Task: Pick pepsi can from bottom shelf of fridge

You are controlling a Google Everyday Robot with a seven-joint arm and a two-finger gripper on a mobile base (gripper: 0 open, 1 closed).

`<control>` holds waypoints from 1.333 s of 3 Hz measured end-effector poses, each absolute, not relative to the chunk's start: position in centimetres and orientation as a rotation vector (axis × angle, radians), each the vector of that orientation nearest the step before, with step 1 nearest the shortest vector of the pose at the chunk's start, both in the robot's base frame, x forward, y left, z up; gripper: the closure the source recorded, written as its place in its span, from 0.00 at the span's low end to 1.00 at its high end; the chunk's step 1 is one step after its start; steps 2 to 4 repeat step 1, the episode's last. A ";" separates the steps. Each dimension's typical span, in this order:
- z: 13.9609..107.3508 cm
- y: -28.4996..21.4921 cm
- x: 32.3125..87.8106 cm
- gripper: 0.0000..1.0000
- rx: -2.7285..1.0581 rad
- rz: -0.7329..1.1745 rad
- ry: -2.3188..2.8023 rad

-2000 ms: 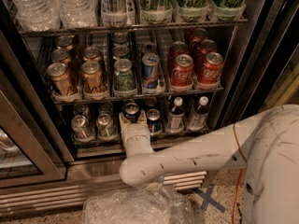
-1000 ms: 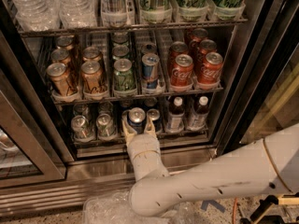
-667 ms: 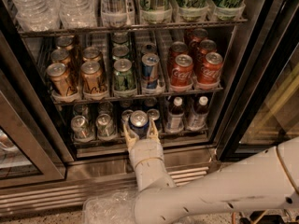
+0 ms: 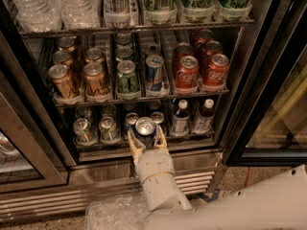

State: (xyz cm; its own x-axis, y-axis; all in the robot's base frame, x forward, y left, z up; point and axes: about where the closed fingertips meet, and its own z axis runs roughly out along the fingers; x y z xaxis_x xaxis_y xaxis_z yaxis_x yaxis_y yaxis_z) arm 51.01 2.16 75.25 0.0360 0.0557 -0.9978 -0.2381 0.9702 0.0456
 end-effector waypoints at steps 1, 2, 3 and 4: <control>75.7 2.1 50.1 1.00 -0.155 0.234 1.510; 75.7 2.1 50.1 1.00 -0.155 0.234 1.510; 75.7 2.1 50.1 1.00 -0.155 0.234 1.510; 75.7 2.1 50.1 1.00 -0.155 0.234 1.510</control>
Offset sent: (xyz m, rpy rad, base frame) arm 0.0000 0.0000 0.0000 0.0000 0.0000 0.0000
